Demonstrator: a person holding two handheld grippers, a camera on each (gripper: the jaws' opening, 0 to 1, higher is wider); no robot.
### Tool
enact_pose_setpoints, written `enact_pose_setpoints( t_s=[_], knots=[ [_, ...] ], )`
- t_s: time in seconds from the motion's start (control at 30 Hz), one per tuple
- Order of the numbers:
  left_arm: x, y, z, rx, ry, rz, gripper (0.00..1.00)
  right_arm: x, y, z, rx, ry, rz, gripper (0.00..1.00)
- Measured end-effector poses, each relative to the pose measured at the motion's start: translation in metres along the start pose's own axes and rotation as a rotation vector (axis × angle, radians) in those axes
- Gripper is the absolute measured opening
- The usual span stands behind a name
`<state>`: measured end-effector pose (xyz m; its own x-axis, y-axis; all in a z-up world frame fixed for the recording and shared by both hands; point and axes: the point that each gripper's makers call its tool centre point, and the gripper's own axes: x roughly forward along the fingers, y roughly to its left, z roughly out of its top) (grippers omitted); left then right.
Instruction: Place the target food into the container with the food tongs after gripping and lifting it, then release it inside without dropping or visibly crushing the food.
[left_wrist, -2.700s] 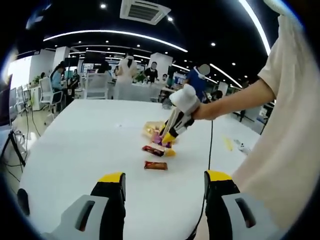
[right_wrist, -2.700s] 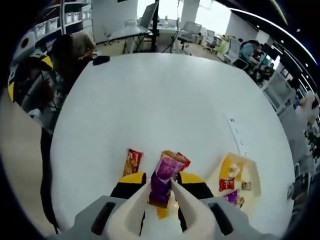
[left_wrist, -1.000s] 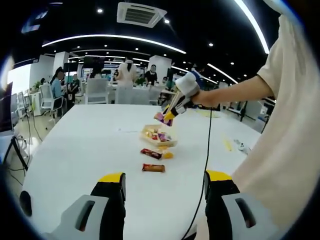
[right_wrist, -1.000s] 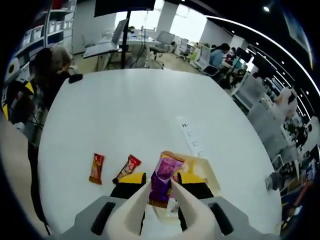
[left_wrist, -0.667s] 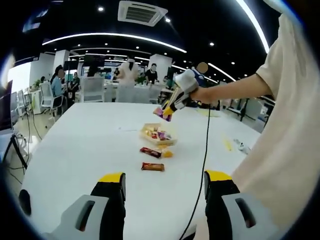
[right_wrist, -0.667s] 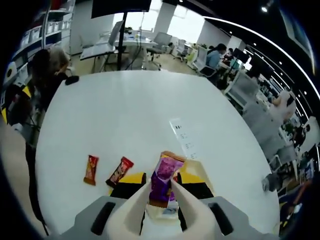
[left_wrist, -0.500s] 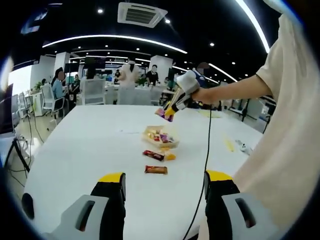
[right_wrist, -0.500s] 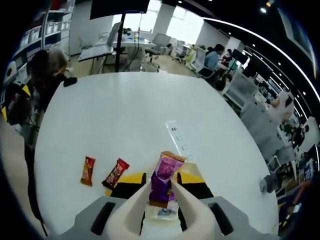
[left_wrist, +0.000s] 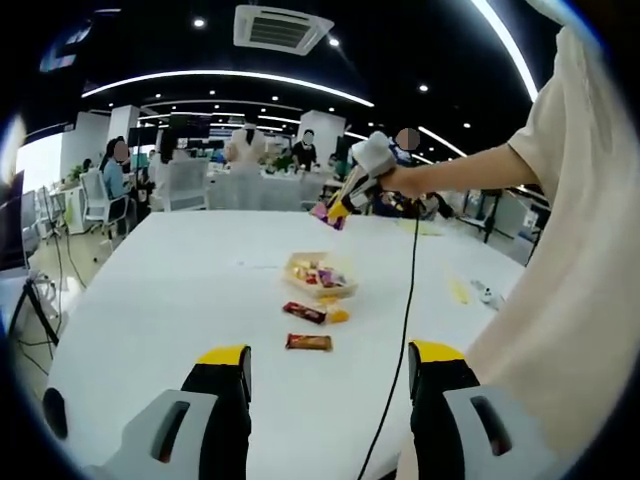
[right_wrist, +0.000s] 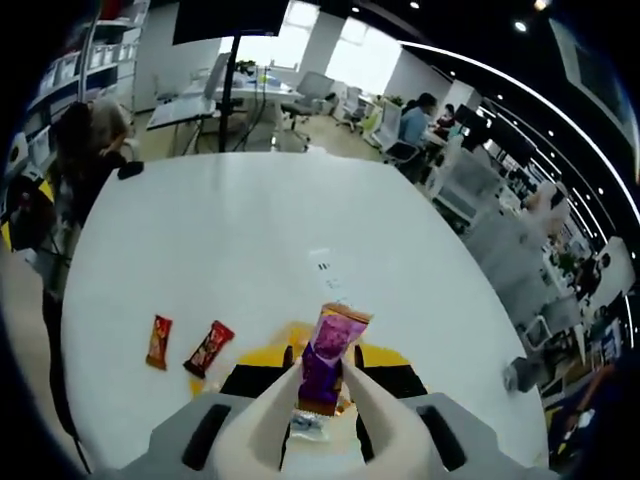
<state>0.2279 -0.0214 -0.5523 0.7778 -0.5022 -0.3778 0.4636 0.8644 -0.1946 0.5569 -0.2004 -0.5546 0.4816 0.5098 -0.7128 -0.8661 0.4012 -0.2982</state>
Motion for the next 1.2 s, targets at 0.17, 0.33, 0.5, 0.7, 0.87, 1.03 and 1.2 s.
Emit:
enact_pose_setpoints(
  t_s=[0.17,0.33,0.5,0.7,0.87,1.03,1.2],
  knots=[
    [0.002,-0.001,0.001,0.0,-0.003,-0.003,0.63,-0.003,-0.006,0.0,-0.003,-0.002,-0.01,0.24],
    [0.002,-0.002,-0.001,-0.001,0.001,-0.003,0.63,-0.003,-0.01,0.0,0.004,-0.004,-0.012,0.24],
    [0.001,-0.001,-0.002,-0.004,0.004,0.001,0.63,0.0,-0.015,0.003,0.002,-0.007,-0.017,0.24],
    [0.0,0.002,-0.004,-0.008,0.006,0.01,0.63,0.002,-0.018,0.006,0.003,-0.011,-0.025,0.24],
    [0.001,0.002,-0.003,-0.014,-0.002,0.013,0.63,0.004,-0.018,0.004,0.006,-0.005,-0.023,0.24],
    [0.003,0.0,-0.005,-0.015,0.002,0.006,0.63,0.004,-0.019,0.002,0.006,0.0,-0.023,0.24],
    [0.001,0.002,-0.006,-0.018,0.005,0.011,0.63,0.005,-0.019,0.0,0.012,0.0,-0.024,0.24]
  ],
)
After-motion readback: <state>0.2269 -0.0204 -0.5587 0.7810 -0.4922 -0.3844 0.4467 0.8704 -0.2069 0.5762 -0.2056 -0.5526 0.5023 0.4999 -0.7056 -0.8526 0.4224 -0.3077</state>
